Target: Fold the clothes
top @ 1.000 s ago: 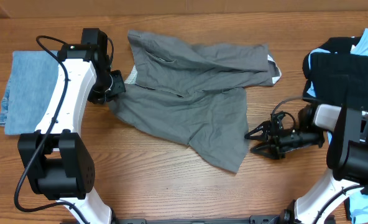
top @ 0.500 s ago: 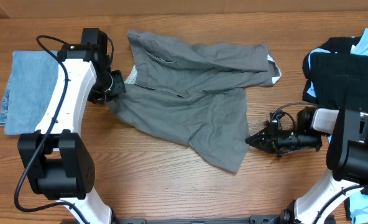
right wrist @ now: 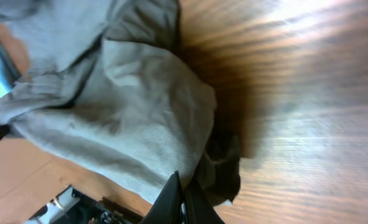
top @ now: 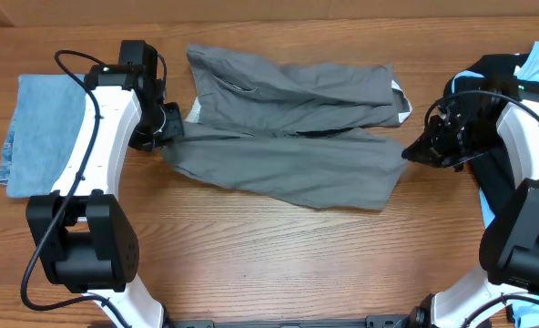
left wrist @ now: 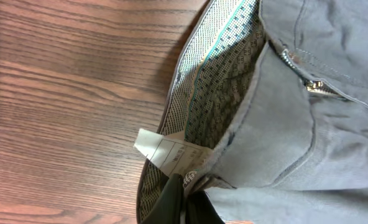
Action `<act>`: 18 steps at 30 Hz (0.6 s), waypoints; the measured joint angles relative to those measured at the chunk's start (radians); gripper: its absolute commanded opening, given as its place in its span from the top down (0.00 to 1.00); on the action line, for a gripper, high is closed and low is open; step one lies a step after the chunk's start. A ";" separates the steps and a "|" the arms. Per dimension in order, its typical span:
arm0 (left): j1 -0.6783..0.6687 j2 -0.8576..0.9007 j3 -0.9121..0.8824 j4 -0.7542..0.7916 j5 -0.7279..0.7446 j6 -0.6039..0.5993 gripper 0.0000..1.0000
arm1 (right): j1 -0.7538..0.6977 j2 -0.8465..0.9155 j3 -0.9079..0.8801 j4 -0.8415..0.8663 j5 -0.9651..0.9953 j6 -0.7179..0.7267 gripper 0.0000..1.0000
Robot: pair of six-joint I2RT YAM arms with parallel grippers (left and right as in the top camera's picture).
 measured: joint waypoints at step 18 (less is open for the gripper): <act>0.000 0.000 0.000 0.011 0.006 0.003 0.96 | 0.249 0.000 -0.065 0.066 0.058 -0.006 0.93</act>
